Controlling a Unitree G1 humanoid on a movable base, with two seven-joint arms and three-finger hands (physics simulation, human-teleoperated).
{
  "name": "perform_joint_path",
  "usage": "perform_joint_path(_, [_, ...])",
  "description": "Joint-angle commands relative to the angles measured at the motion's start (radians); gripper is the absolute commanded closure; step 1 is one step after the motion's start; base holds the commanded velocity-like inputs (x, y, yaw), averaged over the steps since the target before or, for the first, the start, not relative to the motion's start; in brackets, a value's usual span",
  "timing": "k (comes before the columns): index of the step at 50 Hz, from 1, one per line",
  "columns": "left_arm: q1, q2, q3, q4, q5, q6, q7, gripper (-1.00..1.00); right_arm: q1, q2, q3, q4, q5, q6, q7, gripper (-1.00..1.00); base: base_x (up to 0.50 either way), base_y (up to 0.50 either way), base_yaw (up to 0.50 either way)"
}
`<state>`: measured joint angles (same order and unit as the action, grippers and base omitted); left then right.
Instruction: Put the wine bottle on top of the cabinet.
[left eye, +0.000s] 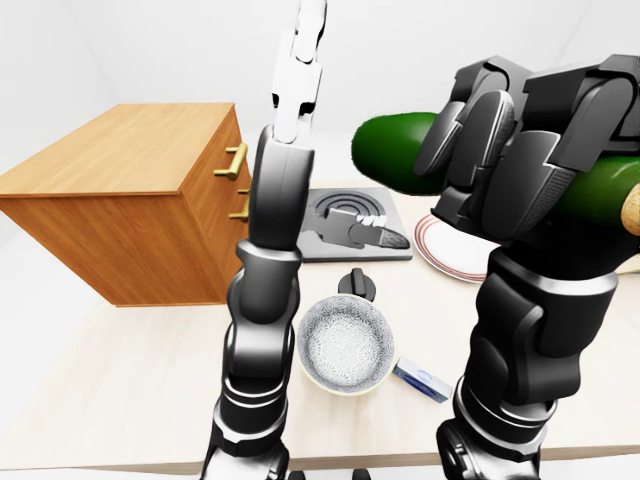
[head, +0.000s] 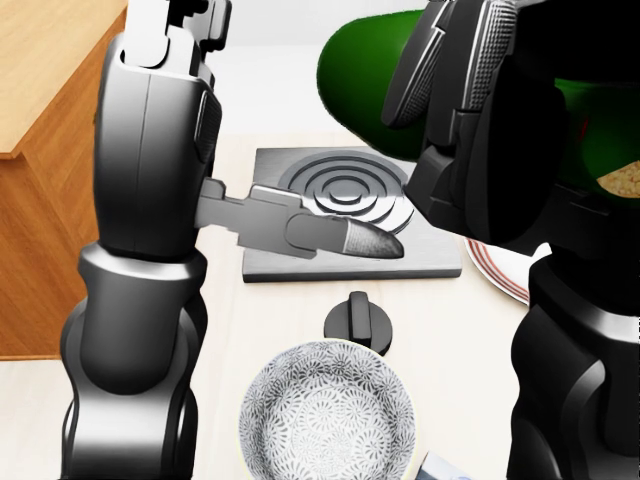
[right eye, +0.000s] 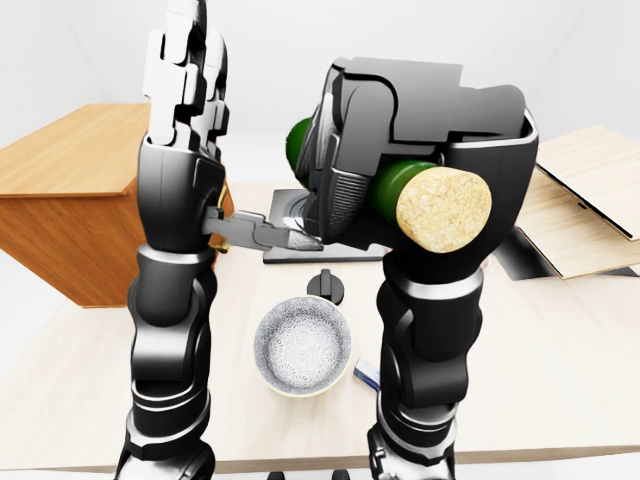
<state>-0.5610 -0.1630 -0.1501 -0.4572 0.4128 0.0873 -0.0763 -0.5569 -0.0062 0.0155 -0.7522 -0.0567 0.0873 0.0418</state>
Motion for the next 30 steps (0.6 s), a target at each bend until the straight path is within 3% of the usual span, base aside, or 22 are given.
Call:
perform_joint_path(1, [-0.024,-0.03,-0.038,0.183,0.035,0.0,0.033,-1.0,0.002,0.016,0.035,0.094,-0.026,0.0,-0.06,1.0,0.0,0.0,0.0])
perform_joint_path(30, [-0.093,-0.049,-0.029,0.33,0.042,0.0,0.065,-1.0,0.012,0.03,0.044,0.1,-0.035,0.0,-0.055,1.0,0.0,0.0,0.0])
